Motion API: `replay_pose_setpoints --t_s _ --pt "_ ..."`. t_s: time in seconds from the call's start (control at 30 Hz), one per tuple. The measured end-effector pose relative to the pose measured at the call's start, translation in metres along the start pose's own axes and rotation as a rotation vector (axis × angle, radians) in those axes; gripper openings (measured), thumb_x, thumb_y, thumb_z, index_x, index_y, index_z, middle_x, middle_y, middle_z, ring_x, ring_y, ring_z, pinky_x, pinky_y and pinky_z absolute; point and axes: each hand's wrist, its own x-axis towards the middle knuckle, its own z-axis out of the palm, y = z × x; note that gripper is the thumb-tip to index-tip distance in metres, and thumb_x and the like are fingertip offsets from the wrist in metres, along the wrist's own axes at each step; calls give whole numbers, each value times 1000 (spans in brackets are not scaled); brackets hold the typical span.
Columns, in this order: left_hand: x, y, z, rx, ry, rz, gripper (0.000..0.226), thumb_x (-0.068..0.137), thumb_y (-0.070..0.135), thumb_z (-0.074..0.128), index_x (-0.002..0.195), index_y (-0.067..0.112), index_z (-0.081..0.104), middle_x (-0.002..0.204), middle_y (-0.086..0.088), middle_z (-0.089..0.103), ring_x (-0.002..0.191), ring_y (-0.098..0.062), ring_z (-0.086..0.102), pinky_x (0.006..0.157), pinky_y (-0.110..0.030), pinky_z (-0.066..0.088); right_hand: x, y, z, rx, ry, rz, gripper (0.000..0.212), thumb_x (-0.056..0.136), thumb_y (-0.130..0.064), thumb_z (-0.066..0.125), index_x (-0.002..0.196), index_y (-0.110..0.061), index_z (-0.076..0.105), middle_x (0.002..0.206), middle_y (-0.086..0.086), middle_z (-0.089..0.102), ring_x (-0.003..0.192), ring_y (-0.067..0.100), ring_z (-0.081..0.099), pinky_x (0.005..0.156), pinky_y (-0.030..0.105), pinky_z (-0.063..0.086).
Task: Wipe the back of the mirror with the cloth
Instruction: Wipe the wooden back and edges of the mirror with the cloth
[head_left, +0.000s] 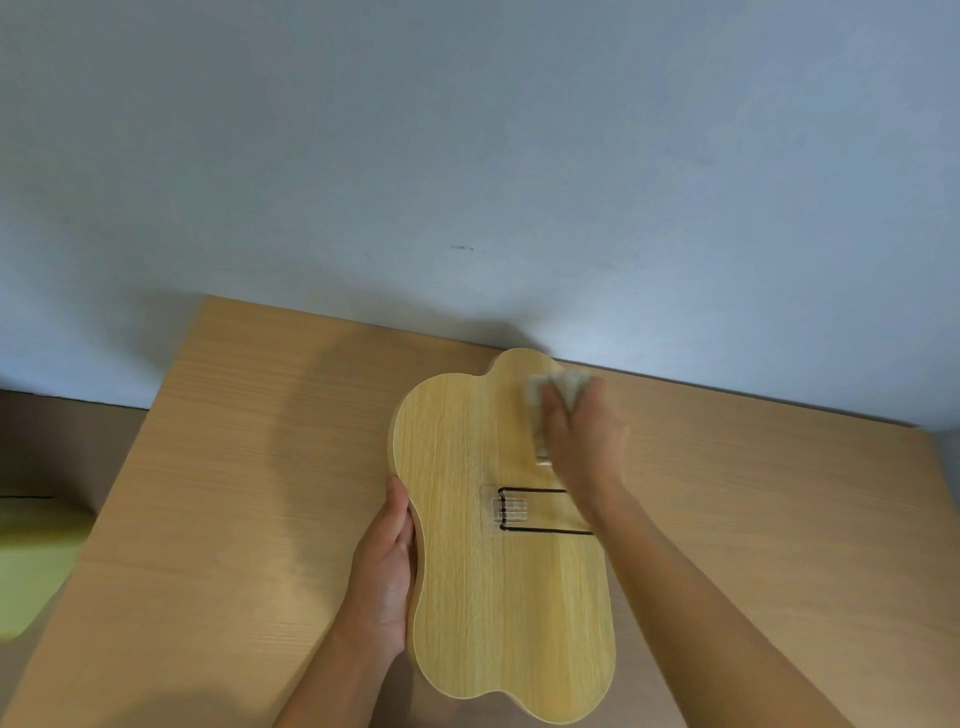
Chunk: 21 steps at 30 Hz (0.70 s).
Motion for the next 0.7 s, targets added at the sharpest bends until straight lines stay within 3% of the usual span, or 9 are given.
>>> replay_pose_setpoints --t_s 0.1,0.17,0.23,0.37,0.47,0.6,0.7 --pt "-1 -1 3 -13 0 -1 51 86 66 58 118 34 81 127 5 82 111 -15 79 84 -38 61 -25 -31 10 134 -111 -152 29 101 -54 47 96 -26 42 71 -17 58 67 8 61 86 53 52" --pt "-2 -1 4 -7 -4 -8 55 88 65 55 124 32 79 131 1 80 116 -20 78 89 -42 61 -31 -29 17 137 -146 -177 31 102 -54 45 96 -24 43 72 -15 60 68 11 64 87 55 52" --pt "-4 -1 5 -4 11 -18 61 86 67 56 130 29 74 135 0 78 122 -26 74 97 -48 56 -28 -14 18 126 -144 -129 31 104 -52 45 96 -22 43 72 -13 61 71 19 66 87 56 52" --pt "-5 1 5 8 -5 -28 65 83 69 57 132 30 73 133 -1 79 118 -25 77 95 -48 56 -12 30 12 23 -68 1 33 103 -56 42 94 -24 41 70 -11 59 72 23 64 81 47 52" --pt "-6 1 5 1 10 -28 69 82 69 57 136 29 71 135 -1 78 130 -28 68 106 -52 52 1 65 7 -139 -28 121 40 104 -58 34 102 -19 43 78 0 66 75 28 65 91 47 45" --pt "-8 1 7 4 -9 -24 64 81 69 58 129 30 73 129 1 81 129 -27 67 98 -47 54 12 88 -3 -326 41 256 41 105 -52 36 104 -13 45 93 11 72 71 26 59 99 50 39" --pt "-10 3 8 4 -11 -12 72 79 69 58 138 28 68 138 -1 75 134 -28 63 114 -54 48 12 68 -9 -260 95 211 37 105 -50 42 102 -13 45 87 8 71 68 25 56 95 48 40"
